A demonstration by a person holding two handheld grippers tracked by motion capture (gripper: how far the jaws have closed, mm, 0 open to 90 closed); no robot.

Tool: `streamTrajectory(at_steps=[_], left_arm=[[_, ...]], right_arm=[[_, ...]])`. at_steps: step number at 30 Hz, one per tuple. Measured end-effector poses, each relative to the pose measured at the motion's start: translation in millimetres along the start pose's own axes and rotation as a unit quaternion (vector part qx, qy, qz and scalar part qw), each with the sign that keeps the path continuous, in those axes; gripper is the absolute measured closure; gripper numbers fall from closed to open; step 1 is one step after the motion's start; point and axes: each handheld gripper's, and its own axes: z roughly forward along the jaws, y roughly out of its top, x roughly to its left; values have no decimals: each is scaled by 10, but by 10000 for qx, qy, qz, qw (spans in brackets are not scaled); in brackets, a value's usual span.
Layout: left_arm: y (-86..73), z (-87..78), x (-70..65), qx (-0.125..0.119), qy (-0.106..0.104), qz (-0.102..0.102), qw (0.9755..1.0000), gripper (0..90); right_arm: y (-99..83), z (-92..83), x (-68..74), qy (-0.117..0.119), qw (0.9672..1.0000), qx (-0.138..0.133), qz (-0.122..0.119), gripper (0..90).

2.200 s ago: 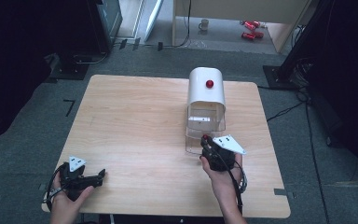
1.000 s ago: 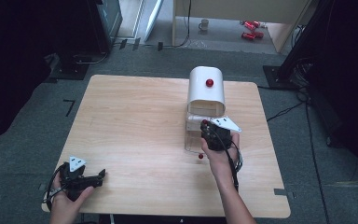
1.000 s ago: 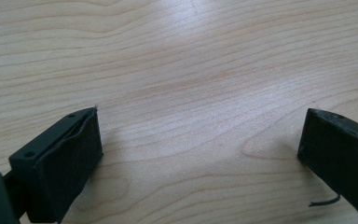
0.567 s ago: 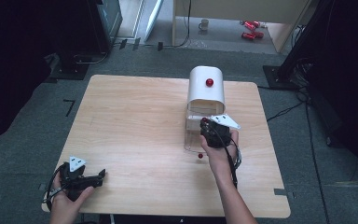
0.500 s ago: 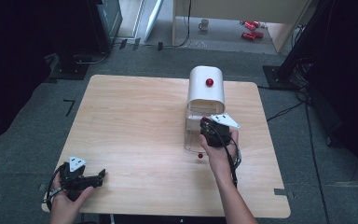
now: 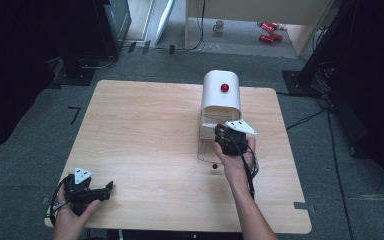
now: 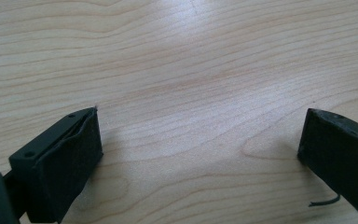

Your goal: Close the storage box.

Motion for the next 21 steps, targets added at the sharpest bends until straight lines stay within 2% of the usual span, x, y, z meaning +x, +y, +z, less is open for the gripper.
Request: streamTrajectory(at_steps=[5, 9, 21], left_arm=[[0, 0, 0, 1, 0, 1, 10000, 0], [0, -1, 0, 4, -8, 13, 10000, 0], [-2, -3, -4, 7, -13, 22, 10000, 0]], right_arm=[[-56, -48, 20, 79, 9998, 159, -64, 512], [-177, -115, 55, 125, 9992, 342, -136, 431], [-632, -518, 90, 282, 9989, 382, -20, 382]])
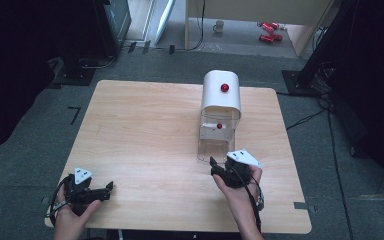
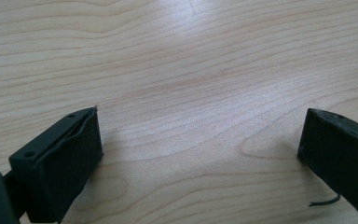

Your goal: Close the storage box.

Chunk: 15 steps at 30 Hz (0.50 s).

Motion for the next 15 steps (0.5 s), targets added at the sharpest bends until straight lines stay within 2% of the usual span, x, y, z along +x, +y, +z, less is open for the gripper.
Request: streamTrajectory(at_steps=[3, 8, 9, 15], left_arm=[[-4, -4, -7, 0, -11, 15, 10000, 0], [-5, -4, -8, -1, -12, 14, 10000, 0], [-5, -4, -8, -2, -13, 15, 10000, 0], [-5, -5, -10, 0, -21, 23, 10000, 0]], right_arm=[[-110, -86, 16, 13, 10000, -22, 49, 376], [-248, -124, 49, 38, 9999, 95, 14, 381], [-332, -121, 48, -15, 9999, 97, 24, 399], [-487, -20, 6, -81, 9996, 207, 171, 482]])
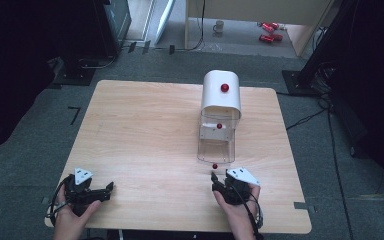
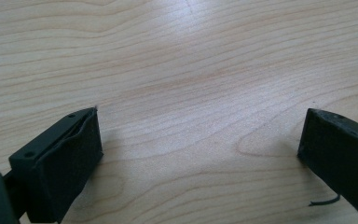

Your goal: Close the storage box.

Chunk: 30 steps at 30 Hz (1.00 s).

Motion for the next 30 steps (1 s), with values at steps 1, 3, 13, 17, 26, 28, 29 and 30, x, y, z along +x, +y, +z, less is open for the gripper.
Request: streamTrajectory(at_steps=[1, 3, 13, 17, 26, 28, 29, 30], left_arm=[[0, 0, 0, -1, 0, 1, 10000, 0], [0, 1, -1, -2, -5, 3, 10000, 0], [0, 1, -2, -4, -16, 12, 10000, 0], [0, 1, -2, -3, -17, 14, 10000, 0], [0, 1, -3, -3, -16, 13, 10000, 0], [0, 1, -2, -3, -18, 14, 10000, 0], [0, 1, -2, -3, -18, 14, 10000, 0], [0, 1, -2, -4, -18, 15, 10000, 0]], right_arm=[[0, 0, 0, 0, 10000, 0, 0, 482], [-31, 62, -27, -27, 10000, 44, 67, 538], [-56, 242, -15, 47, 9999, 103, 106, 667], [-39, 321, -28, -29, 9998, 105, 135, 688], [-30, 371, -22, -80, 9998, 110, 126, 714], [-26, 384, -4, -63, 9999, 106, 115, 714], [-24, 387, 1, -61, 9999, 100, 114, 712], [-21, 391, 3, -67, 9999, 96, 114, 711]])
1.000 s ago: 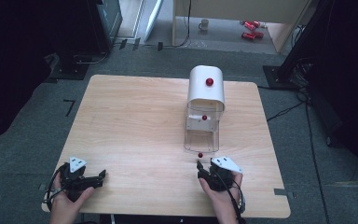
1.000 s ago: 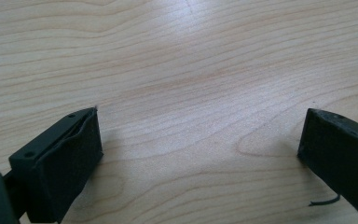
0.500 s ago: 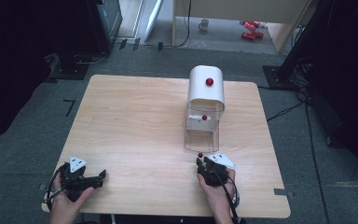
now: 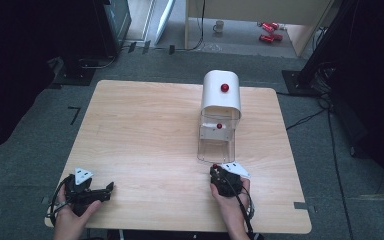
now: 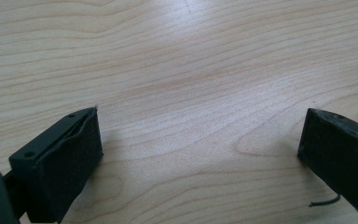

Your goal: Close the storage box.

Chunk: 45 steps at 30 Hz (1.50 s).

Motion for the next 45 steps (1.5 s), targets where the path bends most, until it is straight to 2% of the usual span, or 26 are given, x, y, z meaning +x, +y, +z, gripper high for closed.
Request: streamTrajectory(at_steps=[8, 22, 33, 45], left_arm=[[0, 0, 0, 1, 0, -1, 10000, 0], [0, 0, 0, 1, 0, 0, 10000, 0], [0, 0, 0, 1, 1, 0, 10000, 0], [0, 0, 0, 1, -1, 0, 10000, 0]], right_arm=[[7, 14, 1, -26, 10000, 3, 29, 751], [39, -30, -6, -14, 10000, -62, -33, 753], [226, -121, -58, -35, 9996, -271, 0, 754], [376, -54, -98, -86, 9996, -273, -41, 753]])
